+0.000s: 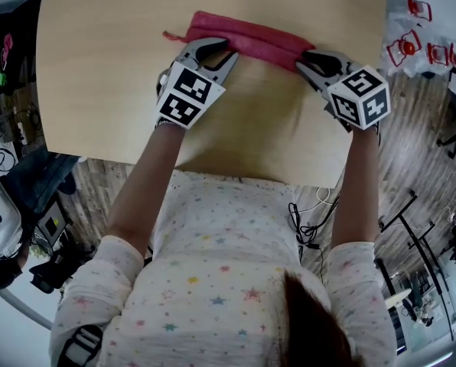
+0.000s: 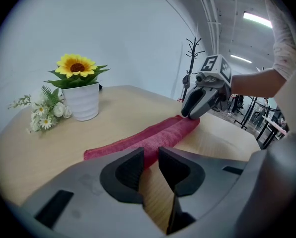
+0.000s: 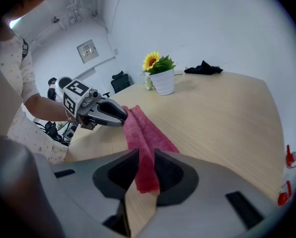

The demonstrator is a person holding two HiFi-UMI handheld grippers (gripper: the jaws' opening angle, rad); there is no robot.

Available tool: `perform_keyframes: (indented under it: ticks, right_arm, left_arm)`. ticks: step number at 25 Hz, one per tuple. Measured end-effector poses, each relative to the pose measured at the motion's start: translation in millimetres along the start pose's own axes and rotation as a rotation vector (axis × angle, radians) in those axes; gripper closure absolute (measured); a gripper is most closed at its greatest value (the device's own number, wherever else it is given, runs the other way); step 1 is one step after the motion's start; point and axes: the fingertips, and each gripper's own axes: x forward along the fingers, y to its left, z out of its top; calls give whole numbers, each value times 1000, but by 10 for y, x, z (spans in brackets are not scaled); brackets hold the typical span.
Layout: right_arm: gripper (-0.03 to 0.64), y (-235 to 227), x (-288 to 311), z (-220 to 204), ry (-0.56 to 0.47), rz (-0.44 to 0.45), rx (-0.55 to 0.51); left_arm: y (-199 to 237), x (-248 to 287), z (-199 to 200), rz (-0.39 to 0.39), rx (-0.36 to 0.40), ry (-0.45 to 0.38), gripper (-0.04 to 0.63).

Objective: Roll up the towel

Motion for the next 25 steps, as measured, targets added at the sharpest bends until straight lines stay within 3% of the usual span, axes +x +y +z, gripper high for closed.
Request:
perform_keyframes:
  ticks: [7, 17, 21, 25]
  right_arm:
    - [505, 228, -129, 149, -99, -39, -117]
    - [479, 276, 144, -7, 18, -199, -364]
    - [483, 180, 233, -68, 71, -227, -395]
    - [535, 190, 236, -61, 69, -206, -379]
  left_arm:
    - [55, 40, -28, 8, -19, 11, 500]
    - [83, 78, 0, 18, -25, 19, 500]
    - [87, 74, -6, 18, -26, 20, 500]
    - [69, 56, -37, 18, -20, 28, 500]
